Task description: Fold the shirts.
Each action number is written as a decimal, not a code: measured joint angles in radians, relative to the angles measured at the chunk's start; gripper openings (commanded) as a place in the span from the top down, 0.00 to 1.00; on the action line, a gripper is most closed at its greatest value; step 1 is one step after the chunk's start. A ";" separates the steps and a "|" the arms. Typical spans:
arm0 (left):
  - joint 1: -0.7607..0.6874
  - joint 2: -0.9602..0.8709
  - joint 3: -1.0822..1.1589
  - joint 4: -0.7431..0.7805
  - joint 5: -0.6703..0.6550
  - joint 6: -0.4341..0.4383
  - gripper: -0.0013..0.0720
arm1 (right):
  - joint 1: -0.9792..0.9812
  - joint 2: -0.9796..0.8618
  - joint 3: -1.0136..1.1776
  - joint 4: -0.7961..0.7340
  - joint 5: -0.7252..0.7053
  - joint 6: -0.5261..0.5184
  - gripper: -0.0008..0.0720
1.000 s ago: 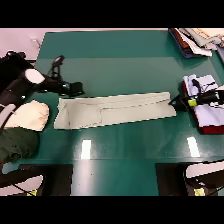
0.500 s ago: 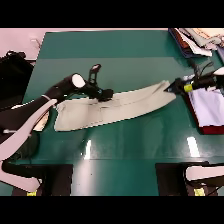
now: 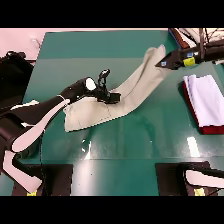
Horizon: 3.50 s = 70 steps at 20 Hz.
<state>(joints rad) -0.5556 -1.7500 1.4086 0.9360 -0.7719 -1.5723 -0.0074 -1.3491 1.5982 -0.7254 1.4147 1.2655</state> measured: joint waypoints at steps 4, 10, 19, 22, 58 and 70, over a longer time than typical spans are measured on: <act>0.005 -0.004 0.008 0.003 0.003 -0.018 0.95 | 0.140 0.008 0.060 0.000 -0.025 0.034 0.97; 0.178 0.122 0.060 0.090 -0.134 -0.024 0.95 | 0.365 0.003 0.092 0.001 -0.166 0.057 0.97; 0.552 0.510 0.085 0.250 -0.224 -0.012 0.95 | 0.750 -0.211 0.105 -0.002 -0.464 0.061 0.48; 0.583 0.547 0.086 0.257 -0.253 0.005 0.95 | 0.740 -0.230 0.105 -0.034 -0.470 0.061 0.48; 0.321 0.554 0.082 0.186 -0.206 0.063 0.95 | -0.033 -0.241 -0.062 -0.062 -0.409 0.059 0.97; 0.207 0.554 0.082 0.183 -0.103 0.059 0.95 | -0.614 -0.122 -0.045 -0.103 -0.426 0.064 0.97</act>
<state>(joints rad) -0.3489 -1.1957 1.4906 1.1187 -0.8745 -1.5135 -0.6216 -1.4712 1.5528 -0.8284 0.9886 1.3293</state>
